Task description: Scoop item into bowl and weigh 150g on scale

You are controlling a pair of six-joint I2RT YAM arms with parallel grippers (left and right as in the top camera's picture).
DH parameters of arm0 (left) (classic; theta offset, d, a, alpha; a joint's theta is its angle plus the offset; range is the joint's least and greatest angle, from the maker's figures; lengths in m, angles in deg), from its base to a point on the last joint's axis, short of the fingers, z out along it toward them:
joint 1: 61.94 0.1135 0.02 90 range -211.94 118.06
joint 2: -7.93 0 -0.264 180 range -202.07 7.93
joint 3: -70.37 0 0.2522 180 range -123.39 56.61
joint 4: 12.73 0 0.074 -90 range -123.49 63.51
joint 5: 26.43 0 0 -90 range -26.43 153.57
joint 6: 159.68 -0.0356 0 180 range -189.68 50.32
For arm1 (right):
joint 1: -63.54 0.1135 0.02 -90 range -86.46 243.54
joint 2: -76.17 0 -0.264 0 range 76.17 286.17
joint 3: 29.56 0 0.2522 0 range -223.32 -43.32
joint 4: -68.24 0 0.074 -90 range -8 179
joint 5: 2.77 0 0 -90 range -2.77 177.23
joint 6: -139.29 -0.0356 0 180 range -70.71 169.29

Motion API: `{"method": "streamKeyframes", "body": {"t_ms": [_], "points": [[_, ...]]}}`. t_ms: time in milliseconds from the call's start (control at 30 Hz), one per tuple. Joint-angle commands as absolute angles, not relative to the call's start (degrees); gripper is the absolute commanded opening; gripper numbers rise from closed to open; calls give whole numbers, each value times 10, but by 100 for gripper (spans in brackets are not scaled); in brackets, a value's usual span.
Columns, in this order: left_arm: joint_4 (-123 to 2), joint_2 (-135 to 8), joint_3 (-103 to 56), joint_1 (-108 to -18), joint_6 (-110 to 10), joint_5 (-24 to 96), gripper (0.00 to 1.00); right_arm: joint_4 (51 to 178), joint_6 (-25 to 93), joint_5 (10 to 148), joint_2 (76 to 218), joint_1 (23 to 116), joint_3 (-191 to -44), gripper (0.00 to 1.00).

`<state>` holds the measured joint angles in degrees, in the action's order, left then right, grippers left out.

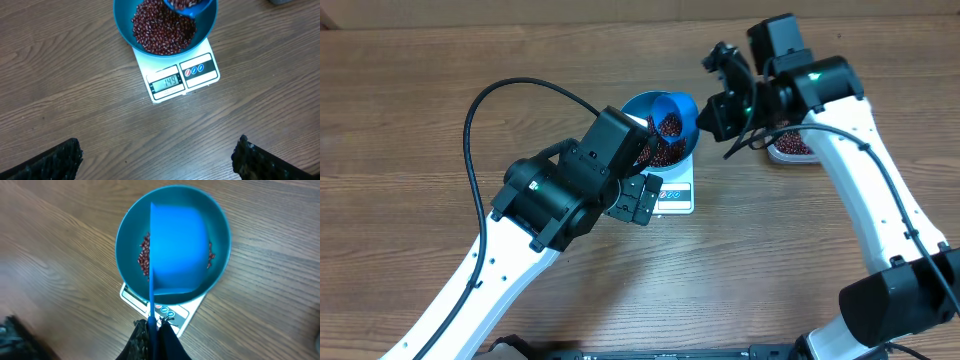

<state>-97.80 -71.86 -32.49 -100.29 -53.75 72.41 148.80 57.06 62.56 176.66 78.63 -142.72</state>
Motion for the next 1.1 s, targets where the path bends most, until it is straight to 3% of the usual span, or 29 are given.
{"method": "streamKeyframes", "body": {"t_ms": [0, 733, 833, 967, 1067], "points": [[-978, -719, -337, -1002, -549, 727, 99, 1483, 566, 544, 1751, 742, -1435, 4], [-978, -719, -337, -1002, -549, 727, 100, 1490, 571, 502, 1751, 710, -1435, 4], [-978, -719, -337, -1002, -549, 727, 100, 1512, 660, 515, 1751, 742, -1435, 4], [-978, -719, -337, -1002, -549, 728, 100, 1480, 554, 637, 1751, 765, -1435, 4], [-978, -719, -337, -1002, -549, 727, 99, 1469, 538, 631, 1751, 767, -1435, 4]]}}
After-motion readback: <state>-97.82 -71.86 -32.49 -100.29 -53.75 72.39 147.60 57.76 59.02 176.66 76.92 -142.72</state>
